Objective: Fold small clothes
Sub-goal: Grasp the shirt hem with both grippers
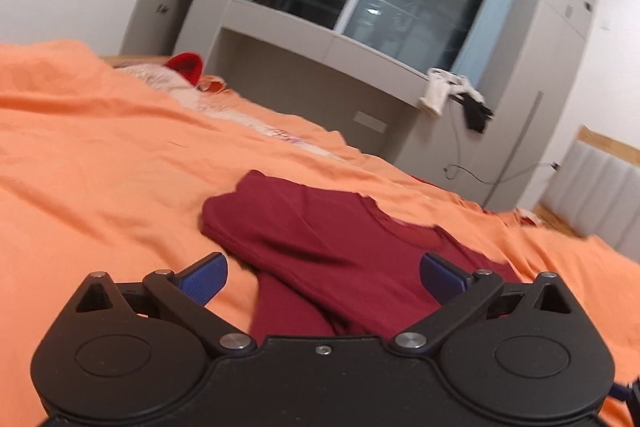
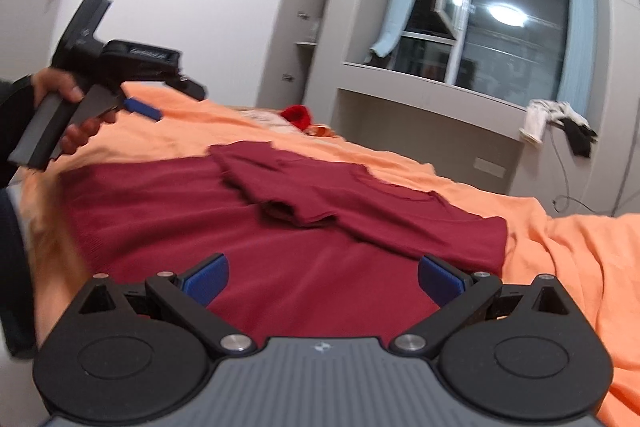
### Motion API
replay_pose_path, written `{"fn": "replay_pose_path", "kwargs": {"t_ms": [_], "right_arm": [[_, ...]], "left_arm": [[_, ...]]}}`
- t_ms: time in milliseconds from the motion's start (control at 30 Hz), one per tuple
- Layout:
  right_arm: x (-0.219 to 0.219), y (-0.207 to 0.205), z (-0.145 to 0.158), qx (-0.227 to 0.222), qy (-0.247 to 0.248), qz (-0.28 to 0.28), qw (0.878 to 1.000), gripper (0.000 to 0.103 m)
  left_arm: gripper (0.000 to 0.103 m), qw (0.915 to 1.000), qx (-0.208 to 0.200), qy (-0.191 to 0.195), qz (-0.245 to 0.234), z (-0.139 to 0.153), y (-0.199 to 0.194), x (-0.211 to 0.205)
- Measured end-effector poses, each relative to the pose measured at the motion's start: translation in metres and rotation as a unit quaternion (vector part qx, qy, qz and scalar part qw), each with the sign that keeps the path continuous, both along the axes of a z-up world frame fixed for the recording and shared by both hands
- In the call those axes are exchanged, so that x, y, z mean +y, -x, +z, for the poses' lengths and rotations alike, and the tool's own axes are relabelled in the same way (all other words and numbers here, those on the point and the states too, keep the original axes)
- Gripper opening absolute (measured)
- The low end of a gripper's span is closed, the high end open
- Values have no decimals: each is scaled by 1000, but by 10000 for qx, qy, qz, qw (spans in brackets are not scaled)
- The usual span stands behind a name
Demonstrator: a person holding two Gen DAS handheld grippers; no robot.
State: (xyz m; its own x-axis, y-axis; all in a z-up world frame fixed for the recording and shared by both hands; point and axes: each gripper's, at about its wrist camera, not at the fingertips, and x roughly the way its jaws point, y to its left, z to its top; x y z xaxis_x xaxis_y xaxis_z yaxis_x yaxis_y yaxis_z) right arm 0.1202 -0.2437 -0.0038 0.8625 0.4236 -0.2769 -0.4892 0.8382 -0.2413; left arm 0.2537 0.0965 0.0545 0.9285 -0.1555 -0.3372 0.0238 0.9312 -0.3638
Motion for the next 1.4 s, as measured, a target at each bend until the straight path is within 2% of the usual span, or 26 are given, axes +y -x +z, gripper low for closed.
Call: {"fn": "replay_pose_path", "kwargs": {"t_ms": [167,300,433,567,667,767,833,933,1000,1033,1100,1133,1167,1200,1300,1400], "right_arm": [[14,38,-15,-211,702,231,9970,103],[27,57,-32,-413,1452,87,9885,103],[41,66,-55,-791,2351,-297,9683,103],[53,64,-76,-1140,3038,-649,9437,103],[60,61,-84,-1434,3278,-760,9307,103],[66,61,-87,-1927,3351,-977,9171,102],[68,60,-88,-2076,3323,-1010,9145,101],[73,57,-91,-2102,3322,-964,9144,90],[77,58,-95,-2081,3377,-863,9139,73],[80,57,-98,-2035,3426,-785,9138,67],[80,57,-102,-1952,3510,-669,9133,41],[83,54,-103,-1909,3532,-620,9138,34],[85,53,-103,-1881,3515,-601,9151,21],[81,55,-101,-1874,3468,-600,9171,14],[80,58,-92,-1914,3155,-723,9266,11],[74,58,-77,-1950,2736,-917,9374,8]], "left_arm": [[102,9978,-248,-571,-213,-15,52,-14],[102,9931,-386,-1074,-256,-27,83,-25],[102,9888,-440,-1350,-452,-34,102,-33],[102,9863,-501,-1424,-666,-36,117,-39],[102,9850,-511,-1424,-826,-39,124,-43],[102,9820,-514,-1514,-1008,-43,131,-49],[102,9792,-535,-1603,-1121,-45,135,-55],[102,9749,-559,-1714,-1306,-47,139,-62],[102,9712,-600,-1774,-1471,-48,142,-66],[102,9688,-629,-1791,-1593,-49,143,-69],[102,9610,-713,-1821,-1953,-49,148,-73],[102,9557,-746,-1874,-2146,-51,151,-76],[102,9503,-768,-1949,-2302,-52,153,-80],[102,9436,-802,-2066,-2460,-54,156,-85],[102,9281,-902,-2437,-2667,-62,162,-100],[102,9204,-863,-2759,-2632,-70,161,-111]]}}
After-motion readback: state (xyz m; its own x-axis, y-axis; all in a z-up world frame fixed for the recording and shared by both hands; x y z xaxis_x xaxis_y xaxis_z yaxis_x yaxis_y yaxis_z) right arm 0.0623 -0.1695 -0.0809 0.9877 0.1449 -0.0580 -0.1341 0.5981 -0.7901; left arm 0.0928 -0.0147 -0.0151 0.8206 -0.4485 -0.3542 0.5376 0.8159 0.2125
